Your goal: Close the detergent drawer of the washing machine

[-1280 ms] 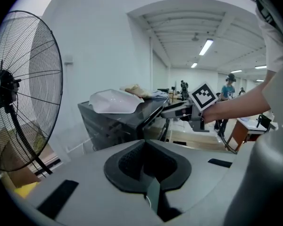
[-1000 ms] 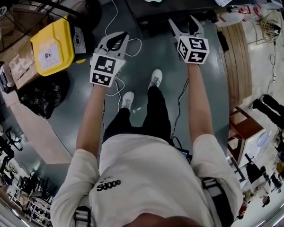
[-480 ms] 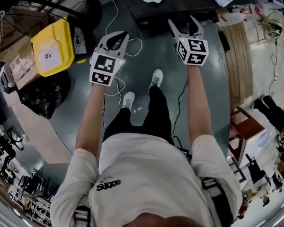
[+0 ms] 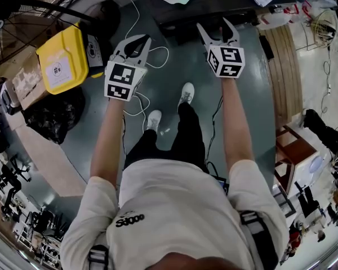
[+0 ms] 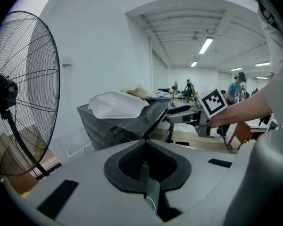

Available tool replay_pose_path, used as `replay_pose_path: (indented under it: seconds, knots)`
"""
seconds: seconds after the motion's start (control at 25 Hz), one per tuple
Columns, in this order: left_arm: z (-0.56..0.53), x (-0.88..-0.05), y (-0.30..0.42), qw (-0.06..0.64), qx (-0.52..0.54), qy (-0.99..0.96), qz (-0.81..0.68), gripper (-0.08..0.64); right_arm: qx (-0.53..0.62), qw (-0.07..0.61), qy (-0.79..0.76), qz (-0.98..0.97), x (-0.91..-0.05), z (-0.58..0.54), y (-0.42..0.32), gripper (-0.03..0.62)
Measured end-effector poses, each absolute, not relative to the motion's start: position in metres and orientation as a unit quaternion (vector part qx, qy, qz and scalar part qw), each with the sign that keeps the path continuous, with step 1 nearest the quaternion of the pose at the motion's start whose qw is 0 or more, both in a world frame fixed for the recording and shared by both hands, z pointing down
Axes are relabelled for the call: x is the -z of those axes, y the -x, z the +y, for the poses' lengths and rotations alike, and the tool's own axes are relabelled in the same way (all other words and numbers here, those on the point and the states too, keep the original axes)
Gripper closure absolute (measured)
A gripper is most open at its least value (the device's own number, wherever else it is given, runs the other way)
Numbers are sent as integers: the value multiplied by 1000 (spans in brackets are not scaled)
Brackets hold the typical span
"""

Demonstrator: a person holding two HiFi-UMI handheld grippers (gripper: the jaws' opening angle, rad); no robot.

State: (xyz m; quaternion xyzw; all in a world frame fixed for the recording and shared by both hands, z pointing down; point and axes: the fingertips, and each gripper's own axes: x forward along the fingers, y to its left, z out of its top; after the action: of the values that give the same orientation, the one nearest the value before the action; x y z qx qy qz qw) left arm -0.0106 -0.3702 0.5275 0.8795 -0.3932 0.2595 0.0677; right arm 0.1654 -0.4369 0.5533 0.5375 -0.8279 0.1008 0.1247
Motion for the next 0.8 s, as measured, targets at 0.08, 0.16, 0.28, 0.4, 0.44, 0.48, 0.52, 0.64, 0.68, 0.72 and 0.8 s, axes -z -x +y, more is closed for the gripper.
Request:
replay_pose_path:
  seconds: [0.08, 0.16, 0.28, 0.4, 0.44, 0.48, 0.52, 0.64, 0.68, 0.72, 0.8]
  knots:
    - [-371, -527, 10, 70, -257, -879, -396, 541, -100, 124, -538, -828, -554, -437, -165, 296]
    - [-373, -525, 8, 69, -256, -880, -395, 541, -99, 124, -538, -828, -554, -437, -166, 296]
    - [-375, -523, 6, 70, -252, -881, -394, 541, -97, 125, -539, -828, -554, -437, -166, 296]
    - [-378, -522, 5, 73, -249, -880, -398, 541, -97, 124, -540, -827, -554, -438, -166, 296]
    - [-378, -522, 5, 74, -248, -880, -399, 541, -97, 124, -541, -826, -554, -438, -166, 296]
    - [-379, -523, 6, 75, -248, -879, -399, 541, -97, 123, -542, -826, -554, -438, -166, 295]
    - [-379, -523, 6, 75, -248, -879, -400, 541, -97, 124, -542, -825, -554, -439, -166, 295]
    - [-380, -527, 7, 78, -250, -878, -401, 541, -98, 123, -543, -825, -554, -439, -165, 295]
    - [-379, -528, 7, 79, -251, -878, -401, 541, -98, 123, -543, -825, -554, -439, -165, 295]
    - [-379, -528, 7, 79, -251, -877, -401, 541, -98, 123, -543, -825, -554, -439, -165, 295]
    - [-379, -529, 8, 80, -251, -877, -402, 541, -99, 125, -543, -824, -555, -442, -164, 294]
